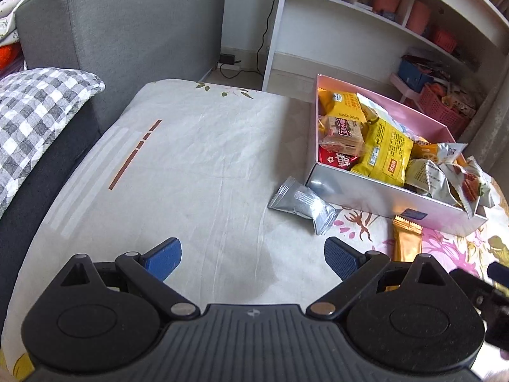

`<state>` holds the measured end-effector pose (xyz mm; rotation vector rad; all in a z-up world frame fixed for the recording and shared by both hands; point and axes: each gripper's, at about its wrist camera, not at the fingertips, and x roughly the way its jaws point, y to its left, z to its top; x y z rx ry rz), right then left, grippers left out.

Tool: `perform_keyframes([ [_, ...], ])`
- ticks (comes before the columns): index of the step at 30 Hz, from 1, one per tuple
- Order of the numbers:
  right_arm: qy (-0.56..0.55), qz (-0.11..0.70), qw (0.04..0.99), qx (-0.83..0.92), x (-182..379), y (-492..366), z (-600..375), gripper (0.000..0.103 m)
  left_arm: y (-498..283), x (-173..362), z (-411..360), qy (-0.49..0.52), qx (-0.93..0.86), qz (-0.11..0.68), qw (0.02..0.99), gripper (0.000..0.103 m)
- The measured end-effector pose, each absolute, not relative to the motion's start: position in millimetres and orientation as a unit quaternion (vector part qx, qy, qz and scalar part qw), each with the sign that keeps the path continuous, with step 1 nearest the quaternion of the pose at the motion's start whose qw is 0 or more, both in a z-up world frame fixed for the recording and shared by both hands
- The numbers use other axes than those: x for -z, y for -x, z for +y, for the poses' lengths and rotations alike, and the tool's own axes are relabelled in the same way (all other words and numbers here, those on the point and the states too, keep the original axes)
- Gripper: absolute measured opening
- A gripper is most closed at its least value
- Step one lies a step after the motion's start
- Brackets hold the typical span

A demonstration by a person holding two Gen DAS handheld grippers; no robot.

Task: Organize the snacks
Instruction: 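Withdraw both tools from the box toward the silver wrapper and gold bar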

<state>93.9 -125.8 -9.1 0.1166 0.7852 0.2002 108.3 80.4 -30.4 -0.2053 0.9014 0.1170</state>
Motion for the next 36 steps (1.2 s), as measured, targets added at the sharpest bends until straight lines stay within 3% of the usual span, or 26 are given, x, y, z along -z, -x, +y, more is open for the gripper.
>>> perform_keyframes([
  [7,-0.046,0.414,0.904,-0.094,31,-106,-122,0.095,-132,44,70,0.153,-0.063,0.433,0.886,0.096],
  [18,-0.025,0.421,0.9,-0.108,44,-114,-113,0.095,-147,55,59,0.115,-0.076,0.406,0.903,0.094],
  [28,0.01,0.411,0.903,-0.126,51,-114,-105,0.099,-132,52,63,0.043,-0.029,0.428,0.902,0.079],
  [36,0.024,0.407,0.907,-0.11,44,-111,-118,0.099,-115,50,82,-0.008,0.005,0.443,0.897,0.076],
])
